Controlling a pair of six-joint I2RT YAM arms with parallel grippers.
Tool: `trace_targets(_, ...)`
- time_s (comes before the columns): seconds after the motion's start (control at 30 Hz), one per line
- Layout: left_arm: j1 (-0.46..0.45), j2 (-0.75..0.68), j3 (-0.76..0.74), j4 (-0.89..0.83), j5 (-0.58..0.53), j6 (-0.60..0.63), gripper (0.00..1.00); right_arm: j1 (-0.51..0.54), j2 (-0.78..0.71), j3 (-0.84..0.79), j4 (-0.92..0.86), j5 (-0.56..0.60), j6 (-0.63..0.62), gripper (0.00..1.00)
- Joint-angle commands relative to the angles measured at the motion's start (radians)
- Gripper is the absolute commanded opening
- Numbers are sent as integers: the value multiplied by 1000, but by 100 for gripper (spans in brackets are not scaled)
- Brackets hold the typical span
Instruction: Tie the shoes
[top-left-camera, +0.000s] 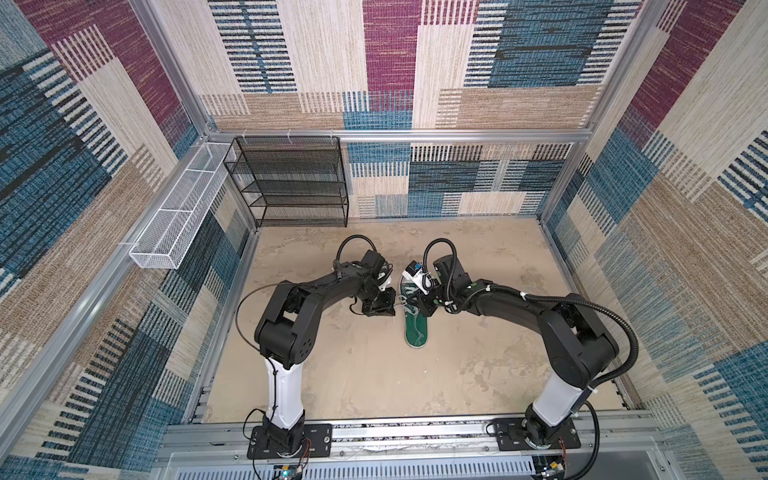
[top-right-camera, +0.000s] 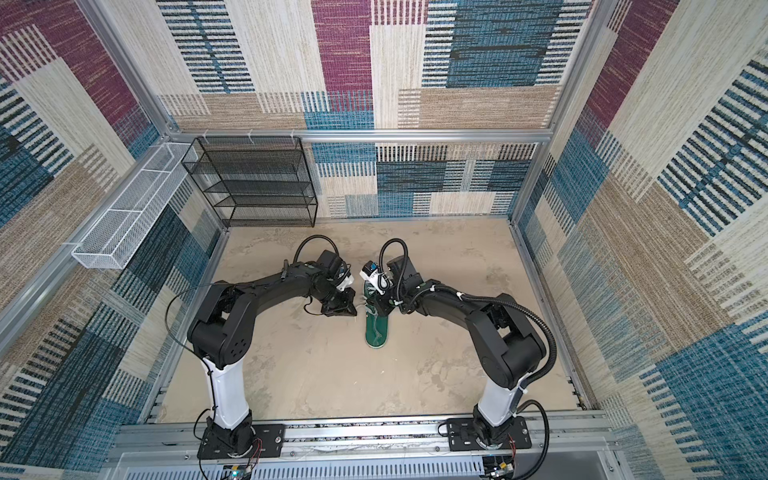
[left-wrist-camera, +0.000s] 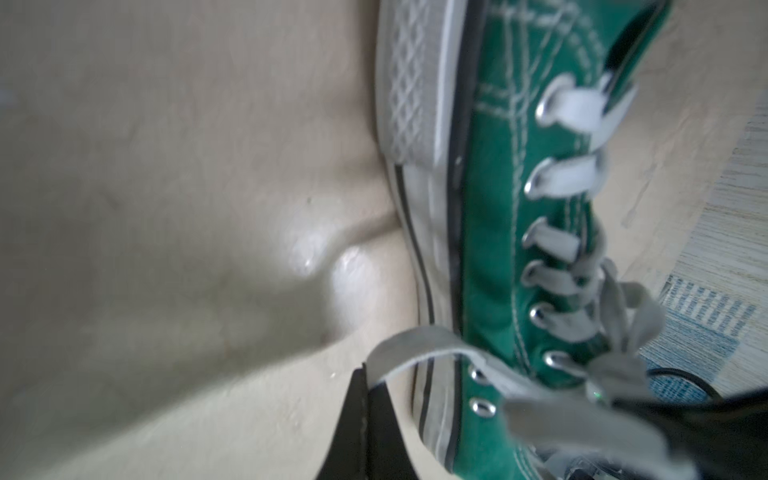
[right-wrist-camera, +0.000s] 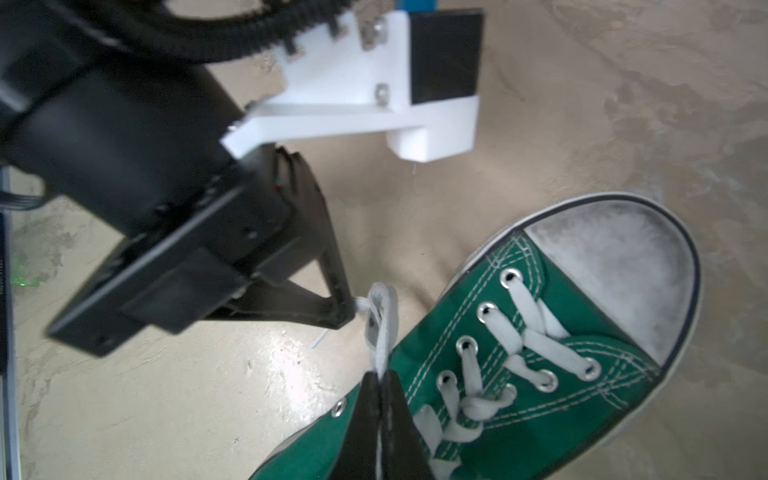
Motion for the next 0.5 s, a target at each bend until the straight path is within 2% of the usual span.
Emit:
trace_targets(0.0,13,46,78,-58,40,35,0,-2,-22,-21,127,-50,68,0)
trace_targets(0.27,27,120,231,-111,65,51,0,-16,-50,-75,195,-108,107,0)
trace_targets(0.47,26,156,350,-144,90,77,0,-16,-47,-81,163,-144,91,0)
